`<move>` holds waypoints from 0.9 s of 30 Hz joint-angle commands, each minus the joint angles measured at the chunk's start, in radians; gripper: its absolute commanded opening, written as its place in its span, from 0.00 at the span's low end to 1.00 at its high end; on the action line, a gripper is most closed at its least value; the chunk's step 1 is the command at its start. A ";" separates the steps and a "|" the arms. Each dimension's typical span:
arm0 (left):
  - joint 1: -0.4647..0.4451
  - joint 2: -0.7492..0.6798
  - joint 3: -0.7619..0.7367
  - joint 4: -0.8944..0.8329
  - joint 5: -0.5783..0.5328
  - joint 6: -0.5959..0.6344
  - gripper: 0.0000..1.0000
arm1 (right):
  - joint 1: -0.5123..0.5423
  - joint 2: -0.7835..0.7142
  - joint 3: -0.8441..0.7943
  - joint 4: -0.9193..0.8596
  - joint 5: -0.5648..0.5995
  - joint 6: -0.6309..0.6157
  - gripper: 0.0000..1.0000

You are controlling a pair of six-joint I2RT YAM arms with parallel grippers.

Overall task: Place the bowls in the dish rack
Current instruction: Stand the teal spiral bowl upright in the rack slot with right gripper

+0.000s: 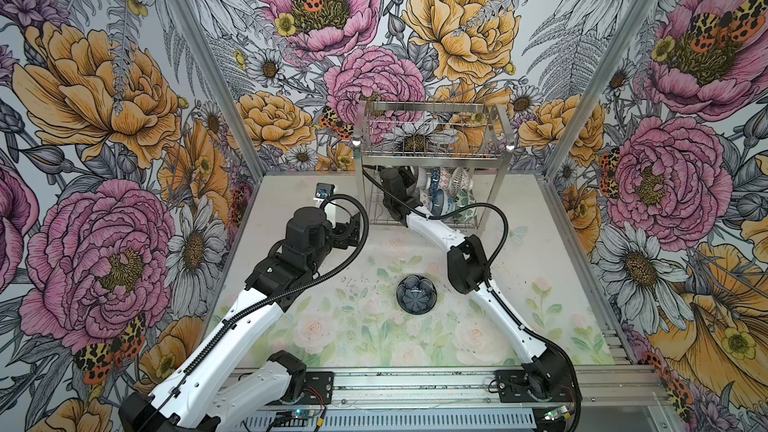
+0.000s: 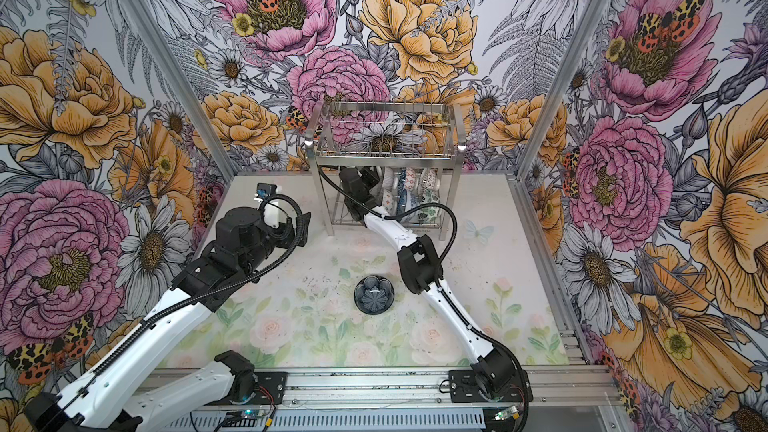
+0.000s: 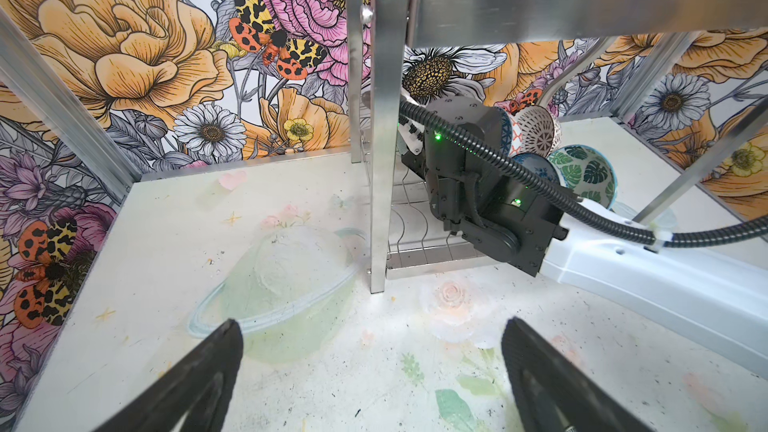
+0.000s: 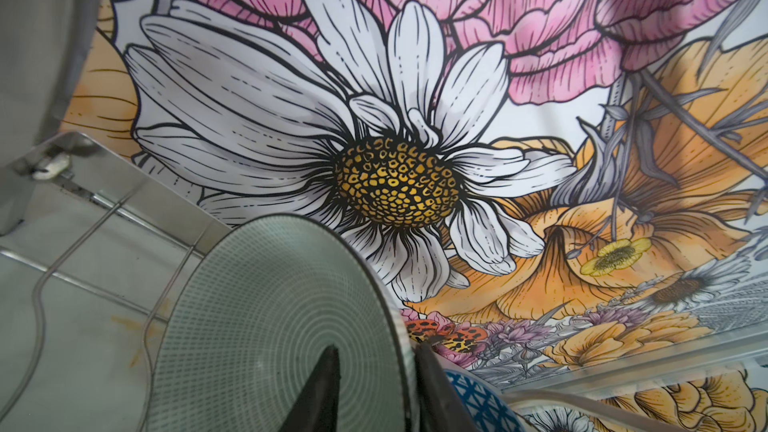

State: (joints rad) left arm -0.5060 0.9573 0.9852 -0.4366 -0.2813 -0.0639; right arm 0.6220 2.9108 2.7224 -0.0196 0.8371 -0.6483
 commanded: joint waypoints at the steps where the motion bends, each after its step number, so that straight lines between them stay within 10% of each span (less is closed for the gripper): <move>1: 0.004 -0.015 -0.014 0.025 0.008 -0.013 0.99 | 0.024 0.015 0.004 0.030 -0.023 -0.018 0.32; 27: 0.007 0.000 -0.017 0.042 0.031 -0.019 0.99 | 0.044 -0.171 -0.185 -0.009 -0.104 0.087 0.52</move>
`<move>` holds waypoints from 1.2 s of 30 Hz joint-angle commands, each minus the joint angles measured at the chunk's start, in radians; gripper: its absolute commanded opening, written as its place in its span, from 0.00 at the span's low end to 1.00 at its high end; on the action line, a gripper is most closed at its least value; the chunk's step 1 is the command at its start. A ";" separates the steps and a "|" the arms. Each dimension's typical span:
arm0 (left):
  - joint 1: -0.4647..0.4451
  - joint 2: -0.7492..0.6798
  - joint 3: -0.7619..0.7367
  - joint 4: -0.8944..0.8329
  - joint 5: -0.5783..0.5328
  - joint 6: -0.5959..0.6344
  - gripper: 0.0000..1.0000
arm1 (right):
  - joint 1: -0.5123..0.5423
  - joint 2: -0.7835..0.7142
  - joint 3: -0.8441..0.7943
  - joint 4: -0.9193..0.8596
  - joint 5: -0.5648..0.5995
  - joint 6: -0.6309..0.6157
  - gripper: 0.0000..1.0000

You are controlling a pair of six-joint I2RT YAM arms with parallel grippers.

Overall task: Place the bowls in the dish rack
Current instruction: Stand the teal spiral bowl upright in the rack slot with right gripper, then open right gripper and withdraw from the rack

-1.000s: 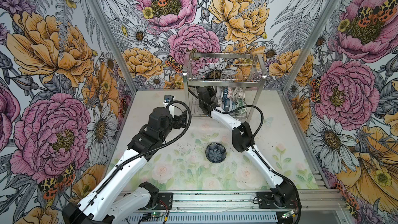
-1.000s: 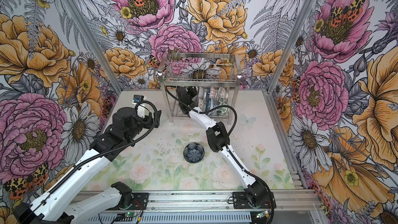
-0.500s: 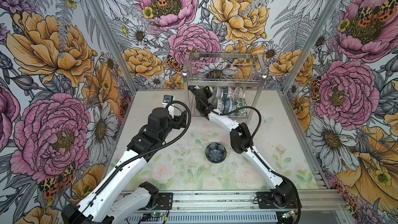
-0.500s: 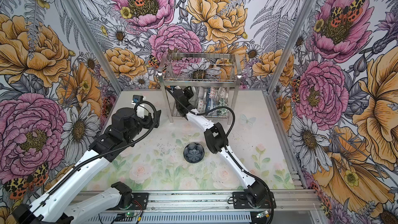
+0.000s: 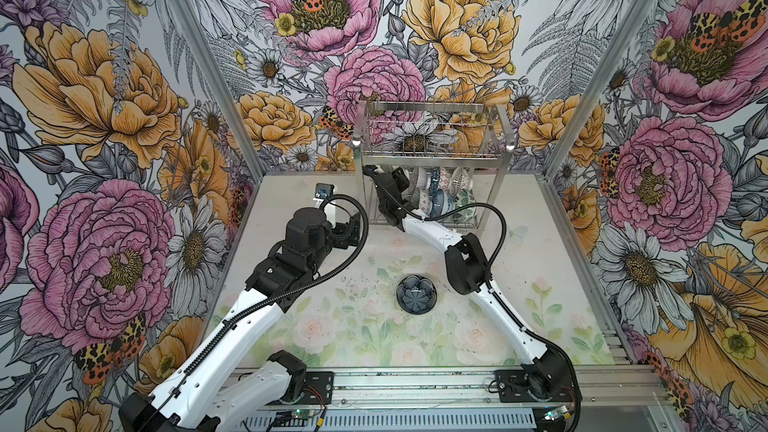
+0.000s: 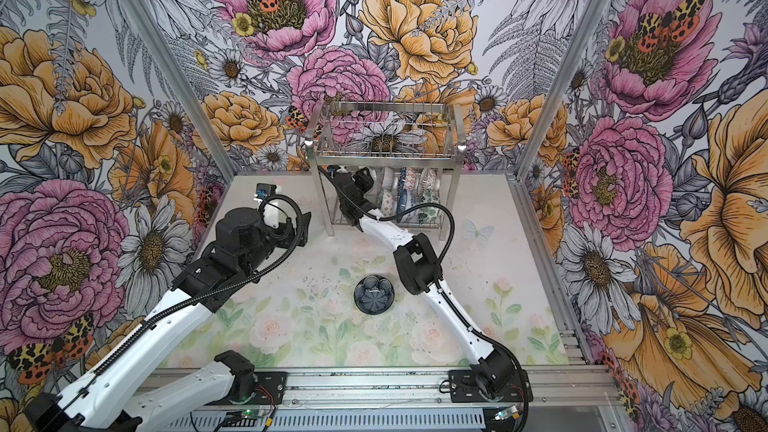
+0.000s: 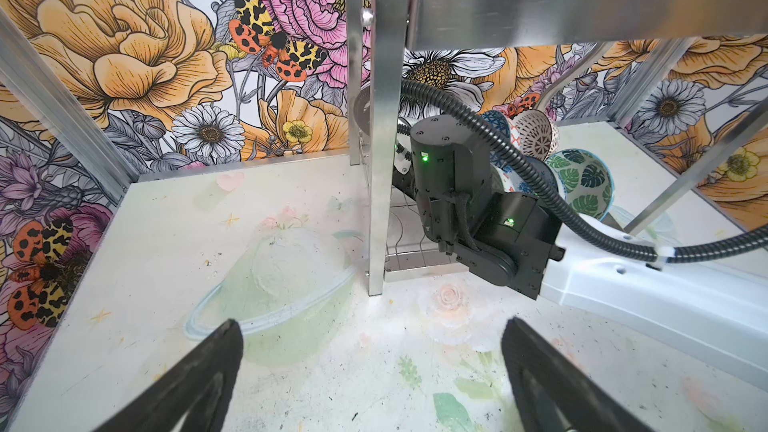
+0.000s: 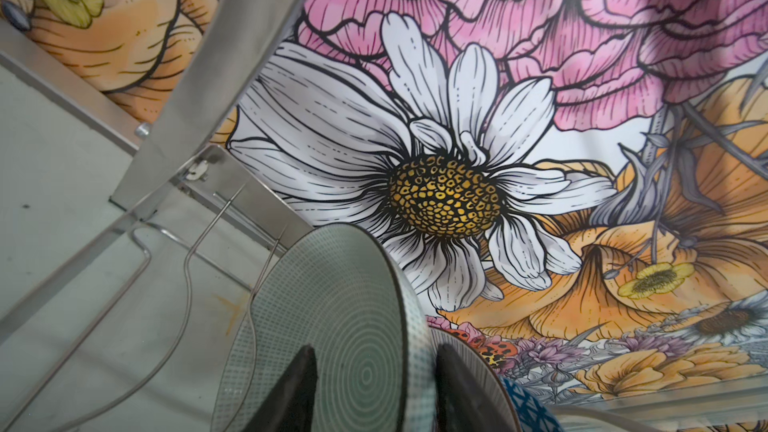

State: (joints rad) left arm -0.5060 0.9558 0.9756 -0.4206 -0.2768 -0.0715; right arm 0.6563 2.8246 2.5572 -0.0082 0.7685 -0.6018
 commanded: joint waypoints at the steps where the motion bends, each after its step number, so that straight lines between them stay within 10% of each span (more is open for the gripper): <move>1: 0.007 0.003 -0.007 0.026 0.030 -0.013 0.99 | 0.010 -0.097 -0.031 -0.025 -0.041 0.048 0.54; 11: 0.004 0.001 -0.007 0.023 0.039 -0.014 0.99 | 0.005 -0.215 -0.142 -0.029 -0.057 0.105 1.00; 36: -0.006 -0.003 -0.018 0.005 0.049 -0.056 0.99 | 0.011 -0.837 -1.081 0.287 -0.359 0.189 1.00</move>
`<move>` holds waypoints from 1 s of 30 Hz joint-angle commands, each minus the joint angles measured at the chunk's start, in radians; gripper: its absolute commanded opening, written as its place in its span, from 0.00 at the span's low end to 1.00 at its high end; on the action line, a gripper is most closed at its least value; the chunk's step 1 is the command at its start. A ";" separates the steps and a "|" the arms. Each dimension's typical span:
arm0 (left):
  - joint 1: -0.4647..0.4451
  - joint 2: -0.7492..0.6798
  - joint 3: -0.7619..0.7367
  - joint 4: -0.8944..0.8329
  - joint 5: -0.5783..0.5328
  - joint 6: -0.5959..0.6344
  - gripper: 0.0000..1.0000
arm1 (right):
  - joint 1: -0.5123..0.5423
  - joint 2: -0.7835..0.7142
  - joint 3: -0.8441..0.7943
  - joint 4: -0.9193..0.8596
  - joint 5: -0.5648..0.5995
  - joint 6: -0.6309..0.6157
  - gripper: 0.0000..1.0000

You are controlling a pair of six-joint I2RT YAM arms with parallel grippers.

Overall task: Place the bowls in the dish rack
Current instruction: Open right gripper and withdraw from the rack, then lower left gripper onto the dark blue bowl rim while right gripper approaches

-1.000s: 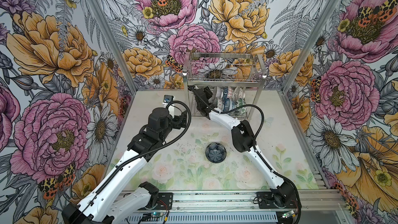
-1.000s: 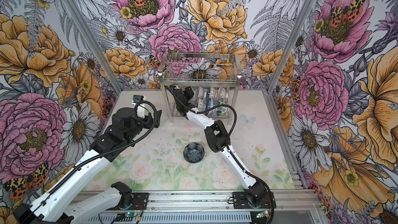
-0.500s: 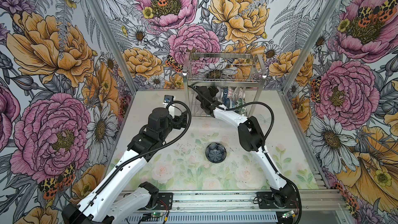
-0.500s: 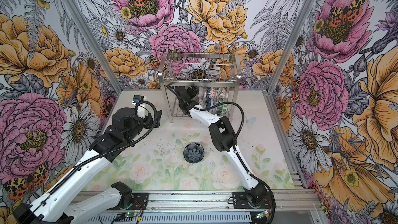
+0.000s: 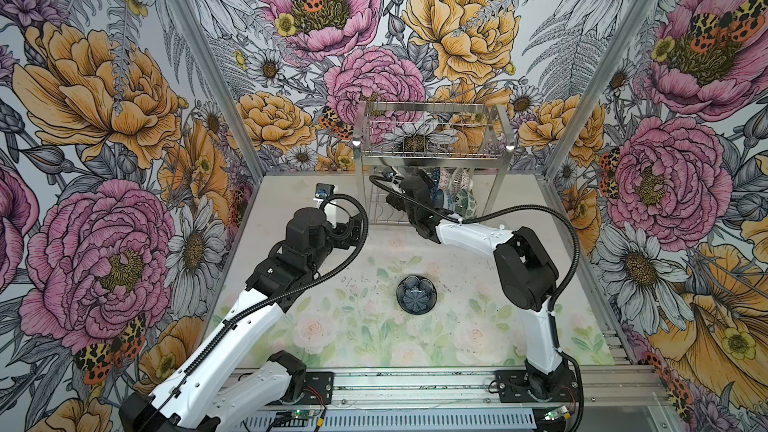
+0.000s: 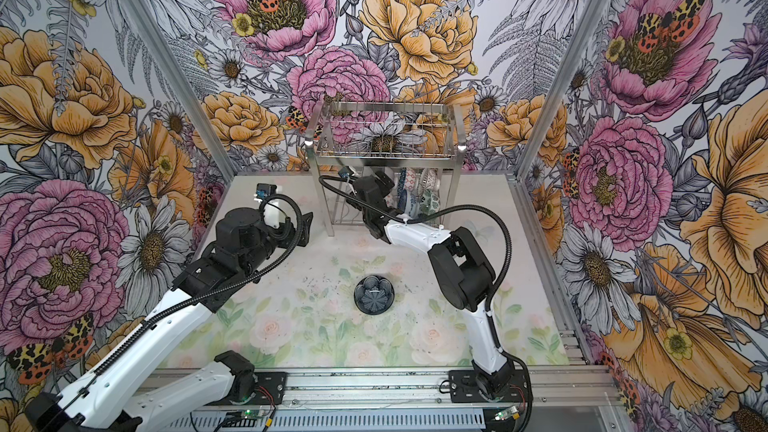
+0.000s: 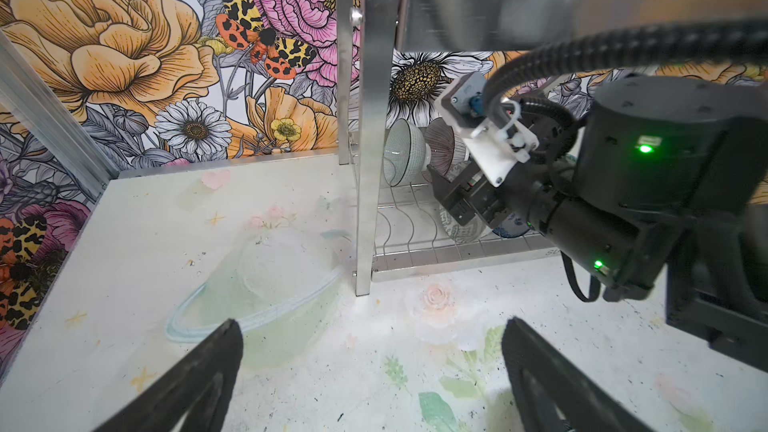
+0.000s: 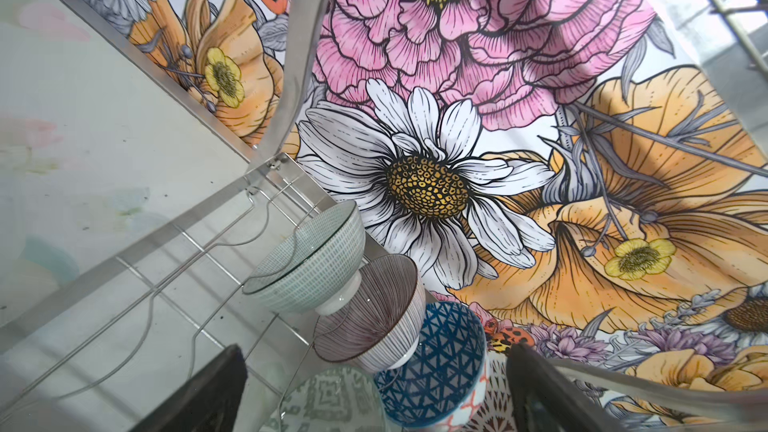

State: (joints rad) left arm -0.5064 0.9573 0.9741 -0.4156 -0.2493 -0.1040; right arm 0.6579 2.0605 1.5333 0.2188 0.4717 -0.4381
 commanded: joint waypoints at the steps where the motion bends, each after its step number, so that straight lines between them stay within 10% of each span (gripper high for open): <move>1: -0.006 -0.001 -0.019 0.000 0.024 -0.028 0.99 | 0.013 -0.101 -0.092 0.059 -0.074 0.033 1.00; 19: -0.014 0.077 -0.098 -0.040 0.219 -0.124 0.99 | 0.024 -0.763 -0.634 -0.159 -0.159 0.417 1.00; 30: -0.166 0.193 -0.190 -0.033 0.251 -0.213 0.99 | 0.022 -0.866 -0.707 -0.211 -0.098 0.535 1.00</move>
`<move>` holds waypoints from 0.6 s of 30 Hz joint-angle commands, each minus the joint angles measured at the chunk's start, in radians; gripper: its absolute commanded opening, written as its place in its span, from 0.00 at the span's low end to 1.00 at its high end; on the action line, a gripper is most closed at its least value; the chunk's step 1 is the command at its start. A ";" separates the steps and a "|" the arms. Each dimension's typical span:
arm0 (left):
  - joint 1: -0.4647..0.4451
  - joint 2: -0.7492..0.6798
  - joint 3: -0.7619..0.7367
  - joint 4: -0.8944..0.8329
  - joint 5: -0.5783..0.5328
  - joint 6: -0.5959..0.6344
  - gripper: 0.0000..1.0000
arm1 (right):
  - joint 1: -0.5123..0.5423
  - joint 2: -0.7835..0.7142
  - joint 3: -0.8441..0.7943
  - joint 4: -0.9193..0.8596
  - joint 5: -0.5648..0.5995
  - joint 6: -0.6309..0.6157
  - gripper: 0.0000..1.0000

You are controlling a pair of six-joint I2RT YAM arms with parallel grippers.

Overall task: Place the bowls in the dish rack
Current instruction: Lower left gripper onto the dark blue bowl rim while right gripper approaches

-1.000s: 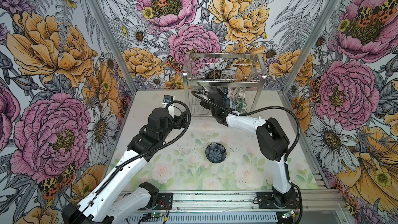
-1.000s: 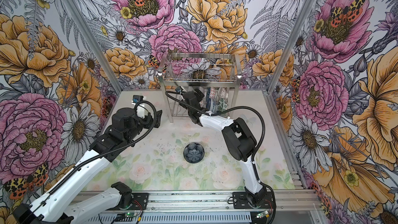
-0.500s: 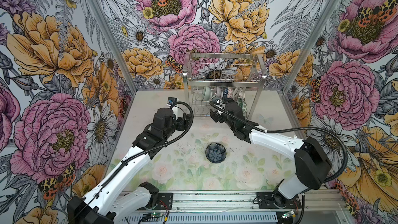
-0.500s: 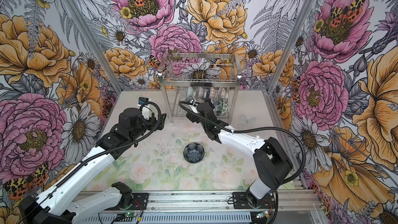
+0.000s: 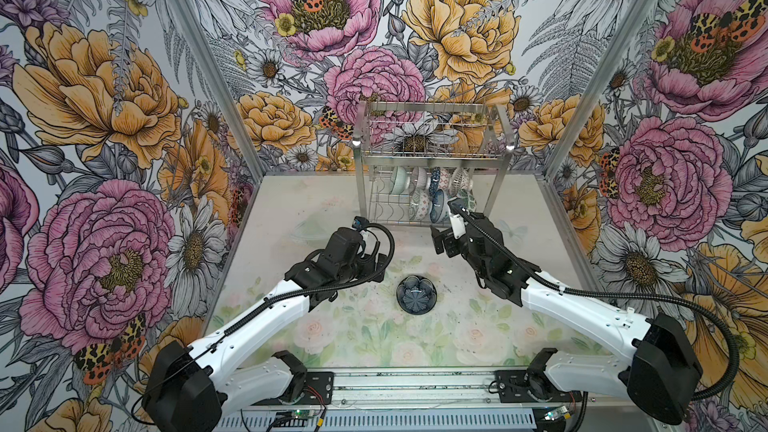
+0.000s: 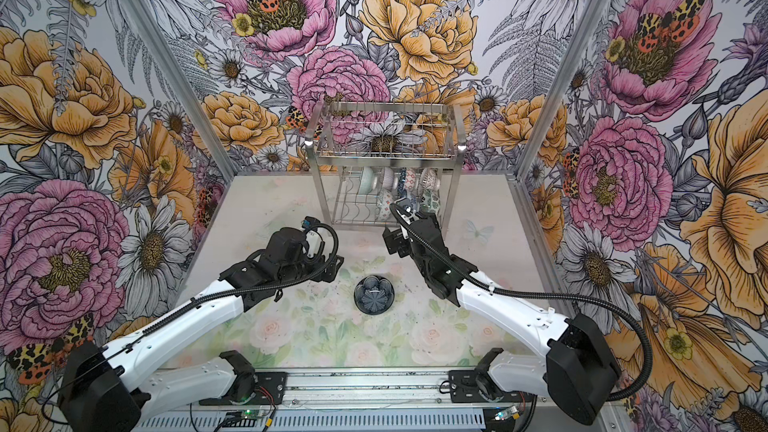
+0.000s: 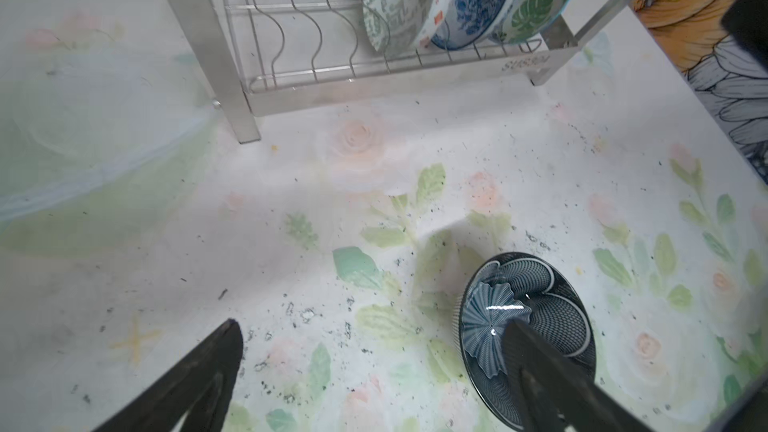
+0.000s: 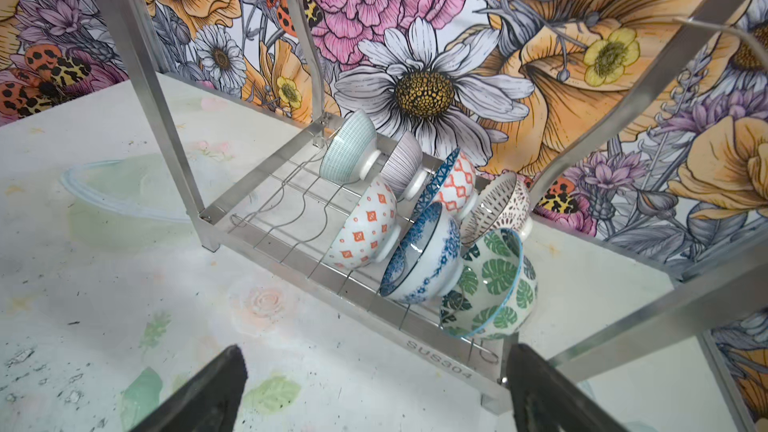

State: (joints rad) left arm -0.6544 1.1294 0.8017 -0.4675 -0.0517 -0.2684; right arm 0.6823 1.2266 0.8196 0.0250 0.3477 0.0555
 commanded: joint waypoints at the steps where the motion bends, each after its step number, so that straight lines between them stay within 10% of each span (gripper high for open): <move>1: -0.024 0.041 -0.024 0.030 0.069 -0.058 0.99 | -0.002 -0.037 0.010 -0.018 0.027 0.042 1.00; 18: -0.100 0.425 0.093 0.089 0.147 -0.067 0.98 | -0.015 -0.026 -0.013 0.003 0.059 0.045 1.00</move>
State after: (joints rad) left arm -0.7475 1.5345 0.8505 -0.4118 0.0814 -0.3347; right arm 0.6735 1.2041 0.8196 0.0086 0.3893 0.0834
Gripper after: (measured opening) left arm 0.981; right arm 0.997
